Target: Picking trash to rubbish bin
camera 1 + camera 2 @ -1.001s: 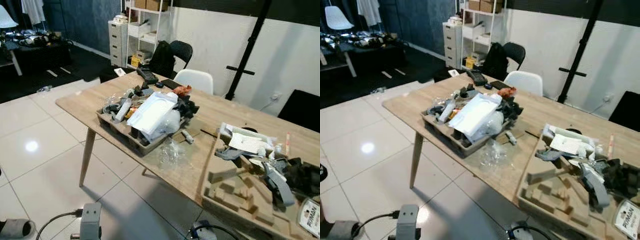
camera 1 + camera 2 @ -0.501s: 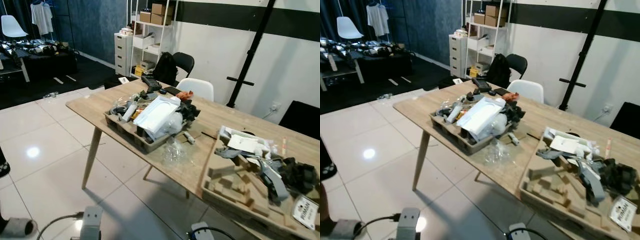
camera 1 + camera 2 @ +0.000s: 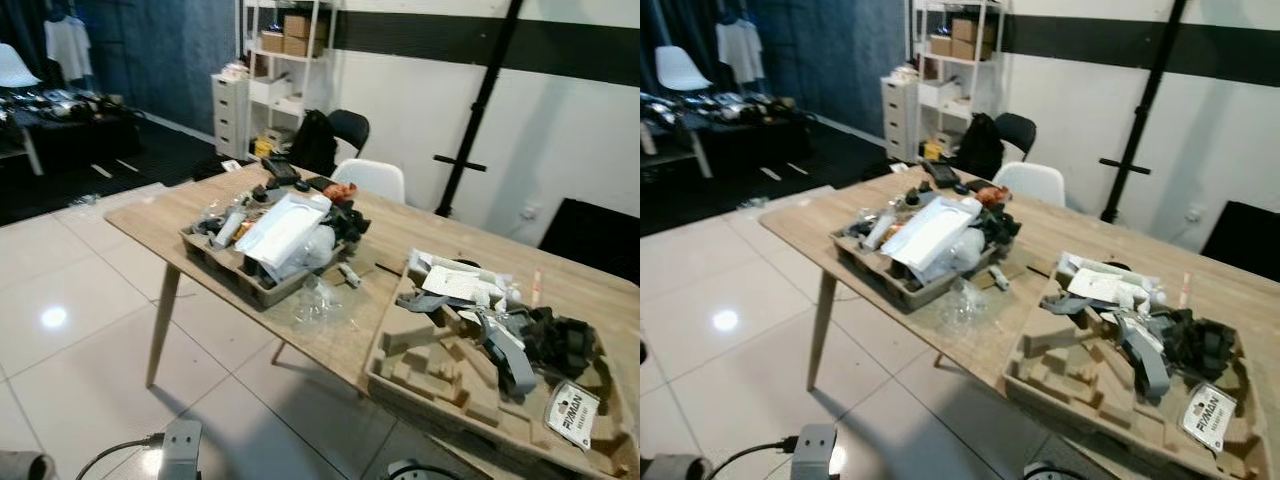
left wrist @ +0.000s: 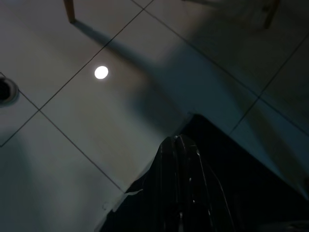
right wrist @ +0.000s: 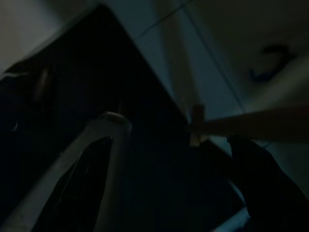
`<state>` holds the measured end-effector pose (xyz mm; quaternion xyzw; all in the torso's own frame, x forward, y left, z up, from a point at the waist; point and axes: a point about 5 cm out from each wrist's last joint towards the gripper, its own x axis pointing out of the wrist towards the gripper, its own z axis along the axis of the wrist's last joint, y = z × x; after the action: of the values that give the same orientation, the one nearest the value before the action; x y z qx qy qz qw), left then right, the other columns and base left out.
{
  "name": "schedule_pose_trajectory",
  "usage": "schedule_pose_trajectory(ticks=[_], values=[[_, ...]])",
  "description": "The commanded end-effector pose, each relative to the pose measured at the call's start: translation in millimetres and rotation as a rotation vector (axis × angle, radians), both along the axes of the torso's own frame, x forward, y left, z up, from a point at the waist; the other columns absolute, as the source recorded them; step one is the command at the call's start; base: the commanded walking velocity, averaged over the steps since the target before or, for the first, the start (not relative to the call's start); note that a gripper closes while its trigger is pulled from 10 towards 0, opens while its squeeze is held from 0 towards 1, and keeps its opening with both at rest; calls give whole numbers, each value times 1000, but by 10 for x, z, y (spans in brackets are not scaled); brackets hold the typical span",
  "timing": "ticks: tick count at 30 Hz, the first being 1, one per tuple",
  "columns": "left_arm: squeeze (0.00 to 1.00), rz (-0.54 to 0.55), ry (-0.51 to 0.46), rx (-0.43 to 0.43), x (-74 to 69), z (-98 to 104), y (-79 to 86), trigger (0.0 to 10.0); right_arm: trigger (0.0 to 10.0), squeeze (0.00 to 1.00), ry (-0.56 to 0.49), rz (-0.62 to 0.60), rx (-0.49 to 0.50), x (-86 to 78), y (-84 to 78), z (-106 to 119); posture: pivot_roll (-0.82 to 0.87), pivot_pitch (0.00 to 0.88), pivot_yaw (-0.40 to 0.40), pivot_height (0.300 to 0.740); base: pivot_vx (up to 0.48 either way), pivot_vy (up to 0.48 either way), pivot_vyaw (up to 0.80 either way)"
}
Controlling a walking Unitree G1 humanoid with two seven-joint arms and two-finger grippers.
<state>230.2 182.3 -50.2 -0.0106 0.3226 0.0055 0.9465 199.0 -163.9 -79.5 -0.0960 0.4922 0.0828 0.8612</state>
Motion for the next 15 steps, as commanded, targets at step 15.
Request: schedule_pose_trajectory(ticks=[15], values=[[0,-40,35,19,-12,-21,-2,10000,10000,0,34,-36,-40,-51,-116,-20,48,41,-61,740,0,0,-800]])
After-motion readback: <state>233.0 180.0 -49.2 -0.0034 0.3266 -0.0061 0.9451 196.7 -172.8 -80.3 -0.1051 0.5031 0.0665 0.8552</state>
